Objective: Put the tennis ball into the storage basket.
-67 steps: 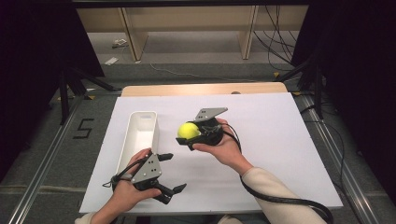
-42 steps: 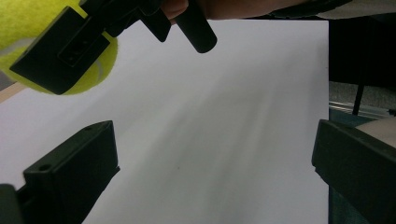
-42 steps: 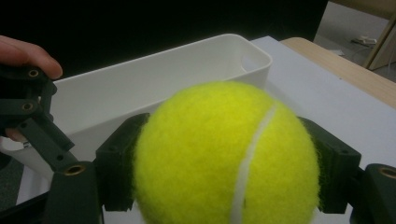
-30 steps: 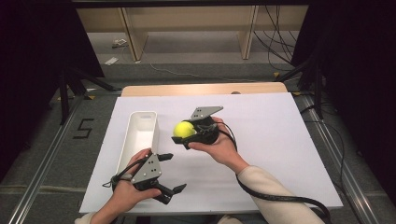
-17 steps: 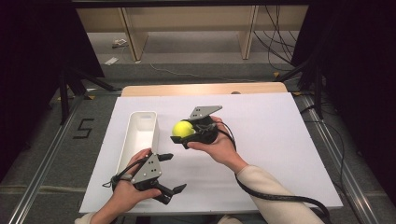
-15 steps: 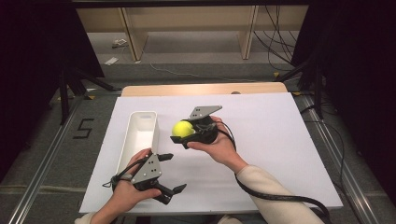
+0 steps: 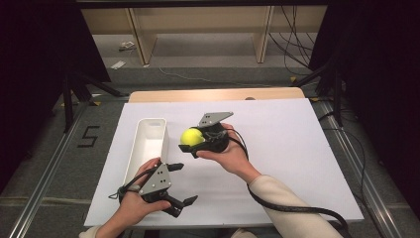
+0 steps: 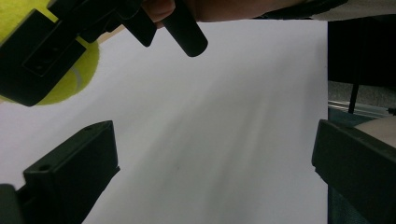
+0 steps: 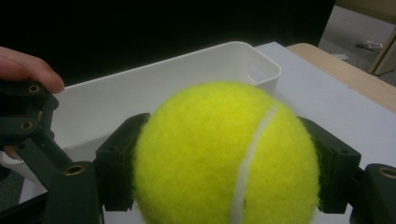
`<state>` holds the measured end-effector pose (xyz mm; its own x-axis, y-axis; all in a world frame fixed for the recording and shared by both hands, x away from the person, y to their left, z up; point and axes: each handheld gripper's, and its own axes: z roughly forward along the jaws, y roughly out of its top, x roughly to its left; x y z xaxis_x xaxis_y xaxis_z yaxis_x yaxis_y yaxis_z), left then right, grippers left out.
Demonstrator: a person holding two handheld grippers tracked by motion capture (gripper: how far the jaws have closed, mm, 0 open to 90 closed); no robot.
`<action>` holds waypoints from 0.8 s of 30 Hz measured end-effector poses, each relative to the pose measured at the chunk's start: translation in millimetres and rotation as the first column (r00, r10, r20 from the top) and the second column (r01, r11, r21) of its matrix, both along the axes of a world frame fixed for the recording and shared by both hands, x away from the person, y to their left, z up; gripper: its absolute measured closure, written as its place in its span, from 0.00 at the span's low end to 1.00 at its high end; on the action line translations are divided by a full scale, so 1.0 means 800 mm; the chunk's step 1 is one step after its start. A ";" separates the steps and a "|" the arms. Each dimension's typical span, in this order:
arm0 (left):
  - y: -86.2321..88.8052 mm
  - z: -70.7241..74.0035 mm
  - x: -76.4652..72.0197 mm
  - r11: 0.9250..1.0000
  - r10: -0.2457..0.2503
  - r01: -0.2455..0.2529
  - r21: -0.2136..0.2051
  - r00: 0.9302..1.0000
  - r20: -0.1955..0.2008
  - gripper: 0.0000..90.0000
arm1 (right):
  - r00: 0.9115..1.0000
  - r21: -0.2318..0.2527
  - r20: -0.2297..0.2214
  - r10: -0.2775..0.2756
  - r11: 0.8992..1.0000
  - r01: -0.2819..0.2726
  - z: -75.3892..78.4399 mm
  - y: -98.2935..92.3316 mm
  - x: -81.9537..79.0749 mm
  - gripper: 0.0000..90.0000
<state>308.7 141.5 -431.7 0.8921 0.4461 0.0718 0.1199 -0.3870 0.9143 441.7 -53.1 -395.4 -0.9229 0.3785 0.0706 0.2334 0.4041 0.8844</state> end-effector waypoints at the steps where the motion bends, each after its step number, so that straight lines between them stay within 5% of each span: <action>1: 0.000 0.000 0.000 1.000 0.000 0.000 0.000 1.000 0.000 0.00 | 1.000 0.000 0.000 0.000 1.000 0.000 0.000 0.000 0.000 0.29; 24: 0.001 0.000 0.000 1.000 0.000 0.000 -0.002 1.000 0.000 0.00 | 1.000 0.007 0.002 0.008 1.000 -0.008 0.002 0.012 0.001 0.29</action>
<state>308.4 142.5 -431.4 0.8920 0.4464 0.0709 0.1202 -0.3855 0.9149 442.4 -43.6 -393.5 -0.9260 0.3708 0.0715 0.2286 0.3995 0.8878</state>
